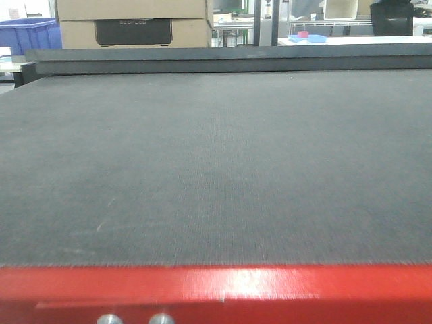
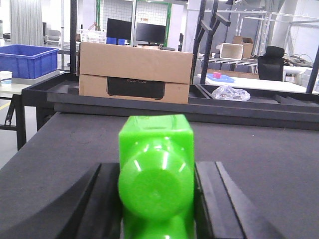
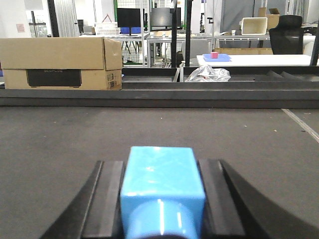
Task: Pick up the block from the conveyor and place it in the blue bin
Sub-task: 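Drive the base to the shelf of blue bins holding both blocks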
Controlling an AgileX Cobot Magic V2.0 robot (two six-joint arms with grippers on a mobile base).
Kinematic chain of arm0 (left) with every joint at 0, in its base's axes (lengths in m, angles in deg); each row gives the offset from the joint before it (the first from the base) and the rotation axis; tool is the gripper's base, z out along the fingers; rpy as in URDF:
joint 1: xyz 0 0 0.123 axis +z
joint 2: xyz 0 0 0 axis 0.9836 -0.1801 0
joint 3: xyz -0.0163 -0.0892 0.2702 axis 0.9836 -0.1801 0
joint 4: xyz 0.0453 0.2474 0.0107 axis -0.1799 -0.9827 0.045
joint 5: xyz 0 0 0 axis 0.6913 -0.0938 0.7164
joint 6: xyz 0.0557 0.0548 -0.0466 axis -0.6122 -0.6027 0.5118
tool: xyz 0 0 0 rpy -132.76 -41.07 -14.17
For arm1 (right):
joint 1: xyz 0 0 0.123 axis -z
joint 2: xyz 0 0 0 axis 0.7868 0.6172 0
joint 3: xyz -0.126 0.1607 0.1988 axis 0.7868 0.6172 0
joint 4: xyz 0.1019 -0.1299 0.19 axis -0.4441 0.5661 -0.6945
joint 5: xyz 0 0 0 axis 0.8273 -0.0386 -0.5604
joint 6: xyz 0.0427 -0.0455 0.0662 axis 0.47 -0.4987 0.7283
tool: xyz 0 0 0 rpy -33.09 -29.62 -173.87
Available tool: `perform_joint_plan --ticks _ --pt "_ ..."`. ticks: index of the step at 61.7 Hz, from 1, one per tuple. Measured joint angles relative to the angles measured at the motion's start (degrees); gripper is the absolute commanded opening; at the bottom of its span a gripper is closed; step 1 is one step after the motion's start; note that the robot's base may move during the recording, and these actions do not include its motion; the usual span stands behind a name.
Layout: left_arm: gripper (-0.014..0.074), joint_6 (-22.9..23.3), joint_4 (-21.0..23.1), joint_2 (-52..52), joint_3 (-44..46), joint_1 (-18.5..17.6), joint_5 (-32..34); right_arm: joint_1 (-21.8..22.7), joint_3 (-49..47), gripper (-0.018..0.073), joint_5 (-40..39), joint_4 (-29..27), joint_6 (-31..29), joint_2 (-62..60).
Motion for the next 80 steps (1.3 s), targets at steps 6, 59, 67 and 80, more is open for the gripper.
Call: perform_joint_plan --ticks 6,59,67,80 --pt "-0.0111 0.0 0.0 0.0 0.0 0.0 0.0 0.0 0.08 -0.0167 0.0 0.0 0.0 0.0" --pt "-0.0111 0.0 0.0 5.29 -0.14 0.0 0.0 0.0 0.08 -0.0167 0.0 0.0 0.0 -0.09" --pt "-0.0111 0.0 0.0 5.51 -0.14 0.0 0.0 0.0 0.08 -0.0167 0.0 0.0 0.0 -0.09" --pt "-0.0111 0.0 0.0 5.51 -0.14 0.0 0.0 0.0 0.08 -0.0167 0.0 0.0 0.0 -0.09"
